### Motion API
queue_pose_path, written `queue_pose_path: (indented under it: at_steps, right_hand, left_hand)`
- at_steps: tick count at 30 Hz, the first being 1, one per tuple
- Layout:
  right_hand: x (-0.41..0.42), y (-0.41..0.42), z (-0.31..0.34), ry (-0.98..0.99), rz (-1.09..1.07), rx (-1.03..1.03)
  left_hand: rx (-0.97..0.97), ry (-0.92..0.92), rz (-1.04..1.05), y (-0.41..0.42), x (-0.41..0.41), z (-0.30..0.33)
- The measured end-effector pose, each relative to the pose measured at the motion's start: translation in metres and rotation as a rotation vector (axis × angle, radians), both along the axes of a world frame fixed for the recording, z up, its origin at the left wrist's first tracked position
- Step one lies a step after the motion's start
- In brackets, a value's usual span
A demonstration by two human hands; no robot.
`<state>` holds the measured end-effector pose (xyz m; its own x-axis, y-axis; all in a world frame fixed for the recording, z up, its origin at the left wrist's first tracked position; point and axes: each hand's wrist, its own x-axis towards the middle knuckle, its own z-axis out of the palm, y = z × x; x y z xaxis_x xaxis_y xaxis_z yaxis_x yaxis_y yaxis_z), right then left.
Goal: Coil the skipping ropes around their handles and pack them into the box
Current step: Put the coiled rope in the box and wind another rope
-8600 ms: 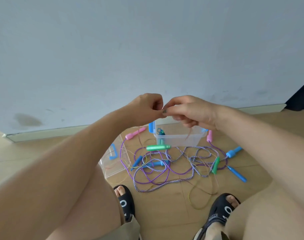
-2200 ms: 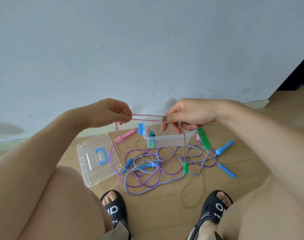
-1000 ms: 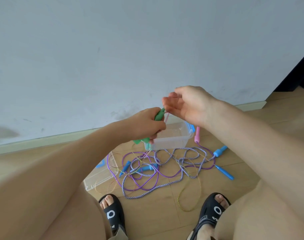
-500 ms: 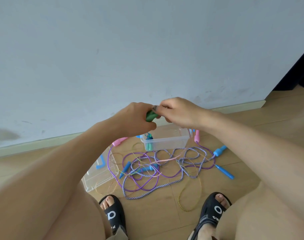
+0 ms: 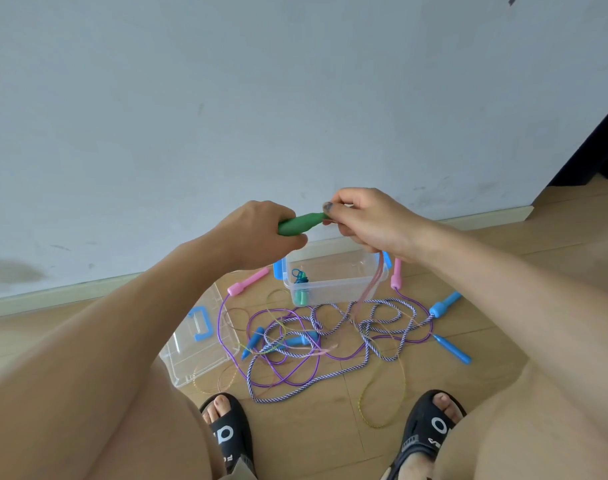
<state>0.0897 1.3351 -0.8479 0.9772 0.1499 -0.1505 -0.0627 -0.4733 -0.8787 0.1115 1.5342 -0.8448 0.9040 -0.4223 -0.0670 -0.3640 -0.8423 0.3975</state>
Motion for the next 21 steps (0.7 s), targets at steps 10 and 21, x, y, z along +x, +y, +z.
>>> queue_pose_path:
  at_steps: [10, 21]
  right_hand:
    - [-0.002, -0.001, 0.007, 0.283, 0.087, 0.081]
    - [0.004, -0.003, 0.009, 0.467, 0.014, 0.397]
  left_hand:
    - [0.058, -0.096, -0.032, 0.004, 0.004, -0.004]
    - [0.031, -0.090, -0.098, 0.009, 0.006, -0.001]
